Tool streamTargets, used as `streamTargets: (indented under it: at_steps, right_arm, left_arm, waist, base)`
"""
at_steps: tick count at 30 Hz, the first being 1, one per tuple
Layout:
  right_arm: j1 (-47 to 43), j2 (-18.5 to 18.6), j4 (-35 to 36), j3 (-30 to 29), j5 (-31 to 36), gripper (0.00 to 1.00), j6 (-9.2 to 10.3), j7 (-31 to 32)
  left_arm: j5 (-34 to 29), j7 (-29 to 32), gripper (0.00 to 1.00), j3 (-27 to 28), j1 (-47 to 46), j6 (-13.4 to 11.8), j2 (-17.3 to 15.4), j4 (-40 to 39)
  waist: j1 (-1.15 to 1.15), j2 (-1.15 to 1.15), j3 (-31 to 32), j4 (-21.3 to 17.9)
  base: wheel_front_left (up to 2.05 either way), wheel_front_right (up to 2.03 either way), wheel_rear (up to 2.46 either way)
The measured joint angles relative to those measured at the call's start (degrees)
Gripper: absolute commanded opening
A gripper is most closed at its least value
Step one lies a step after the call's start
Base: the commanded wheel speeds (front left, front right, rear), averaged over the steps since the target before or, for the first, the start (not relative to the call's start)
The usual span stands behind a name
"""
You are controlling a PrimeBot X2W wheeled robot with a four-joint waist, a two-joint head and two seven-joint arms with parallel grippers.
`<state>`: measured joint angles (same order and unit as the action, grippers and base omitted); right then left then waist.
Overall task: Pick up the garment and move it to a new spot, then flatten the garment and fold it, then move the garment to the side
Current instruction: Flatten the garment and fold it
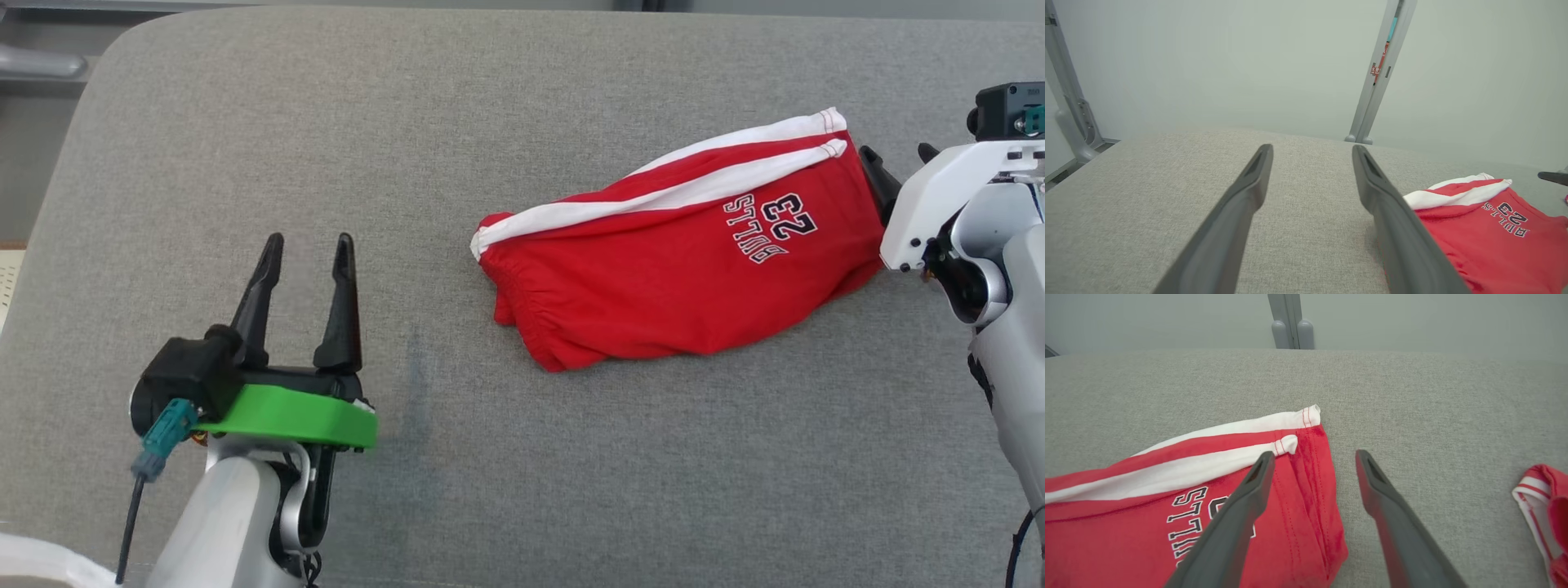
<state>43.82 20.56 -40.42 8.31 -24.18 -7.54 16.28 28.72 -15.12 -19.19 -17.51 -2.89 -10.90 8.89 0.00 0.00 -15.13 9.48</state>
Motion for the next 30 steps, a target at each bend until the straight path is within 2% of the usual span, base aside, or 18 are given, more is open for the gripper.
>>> streamTargets:
  at_steps: [6, 13, 19, 24, 30]
  right_arm:
    - [1.4, -1.1, -3.3, -2.3, -0.3, 1.0, 0.01, 0.7]
    - [3.2, -1.6, -6.8, -3.1, 2.9, 1.0, 0.01, 2.4]
    - [3.6, -1.7, -8.6, -4.8, 6.6, 1.0, 0.0, 1.7]
    - [4.3, -3.2, -10.0, -6.8, 6.6, 1.0, 0.05, 2.1]
    - [4.8, -3.1, -9.9, -4.6, 6.1, 1.0, 0.2, 4.5]
  left_arm:
    - [-7.5, 0.0, 1.0, 8.5, 3.3, 3.8, 3.8, -2.5]
    - [-10.6, 0.0, 1.0, 15.0, 3.3, 6.6, 6.6, -1.8]
    - [-11.6, 0.0, 1.0, 17.6, 3.3, 8.0, 7.7, -1.8]
    - [-11.9, 0.0, 1.0, 18.7, 3.3, 8.9, 7.9, -1.8]
    - [-11.2, 0.0, 1.0, 18.5, 3.3, 8.9, 7.9, -1.6]
  waist:
    - [0.0, 0.0, -1.9, 0.7]
    - [0.0, 0.0, -4.2, 1.8]
    - [0.0, 0.0, -5.4, 2.5]
    - [0.0, 0.0, -6.0, 2.9]
    - [0.0, 0.0, -6.6, 3.4]
  base:
    - [0.0, 0.0, 0.0]
    - [0.0, 0.0, 0.0]
    - [0.0, 0.0, 0.0]
    - [0.0, 0.0, 0.0]
    - [0.0, 0.0, 0.0]
